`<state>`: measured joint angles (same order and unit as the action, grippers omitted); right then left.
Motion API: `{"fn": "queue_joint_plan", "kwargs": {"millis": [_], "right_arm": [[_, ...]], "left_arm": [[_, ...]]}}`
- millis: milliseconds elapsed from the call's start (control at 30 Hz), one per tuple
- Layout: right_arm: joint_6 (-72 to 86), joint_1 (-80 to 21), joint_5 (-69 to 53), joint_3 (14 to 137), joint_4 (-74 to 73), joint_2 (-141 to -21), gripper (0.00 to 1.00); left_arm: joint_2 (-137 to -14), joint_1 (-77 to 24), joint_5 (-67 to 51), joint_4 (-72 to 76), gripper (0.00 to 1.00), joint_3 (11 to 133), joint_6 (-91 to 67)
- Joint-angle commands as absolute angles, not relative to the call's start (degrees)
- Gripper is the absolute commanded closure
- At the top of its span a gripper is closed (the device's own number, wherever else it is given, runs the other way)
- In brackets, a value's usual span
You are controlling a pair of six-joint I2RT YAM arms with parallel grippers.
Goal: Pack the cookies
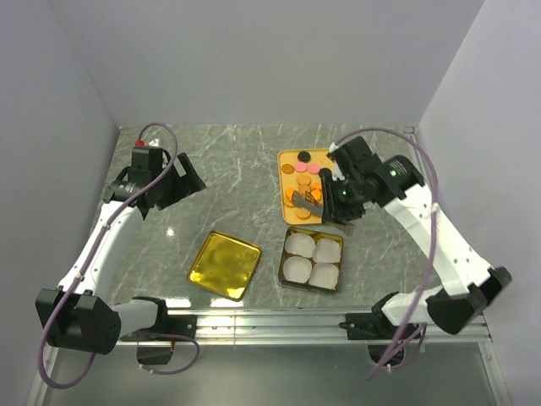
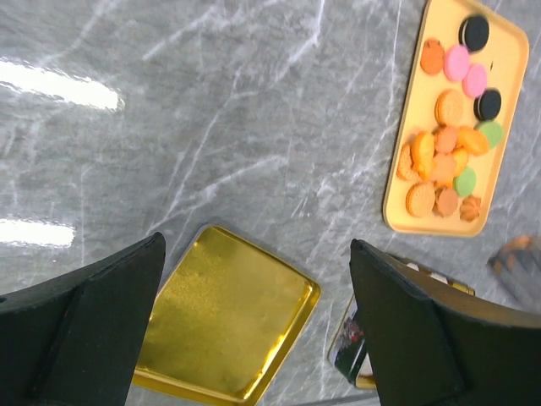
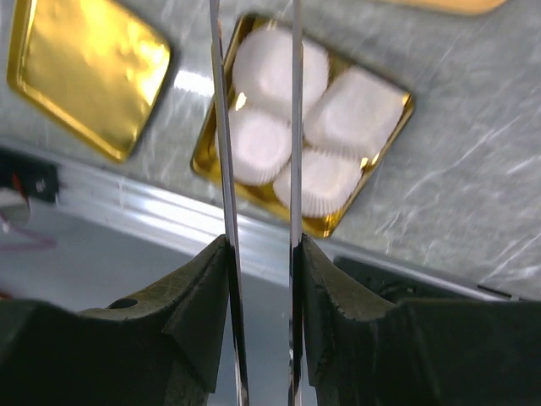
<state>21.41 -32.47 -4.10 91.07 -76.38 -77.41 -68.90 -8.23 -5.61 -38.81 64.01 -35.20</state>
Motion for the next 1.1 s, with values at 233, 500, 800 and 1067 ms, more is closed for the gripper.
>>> {"fn": "queue_joint_plan", "kwargs": {"millis": [233, 500, 800, 1067], "right_arm": [[22.2, -35.2, -11.4, 75.0, -72.8, -63.7, 0.69], [22.2, -35.8, -9.8, 69.8, -69.0, -64.2, 0.7], [20.5, -35.8, -8.3, 67.3, -68.4, -65.0, 0.66], [20.3, -35.9, -6.9, 67.4, -68.9, -64.8, 0.5]], "left_arm": [[-53.8, -11.6, 9.8, -26.9, 0.03, 60.3, -33.0], [-49.0, -11.6, 4.9, -26.6, 0.01, 58.9, -32.4], [-47.5, -11.6, 1.2, -28.9, 0.0, 57.8, -33.1], [-47.1, -11.6, 0.4, -28.6, 0.01, 57.6, -33.1]]}}
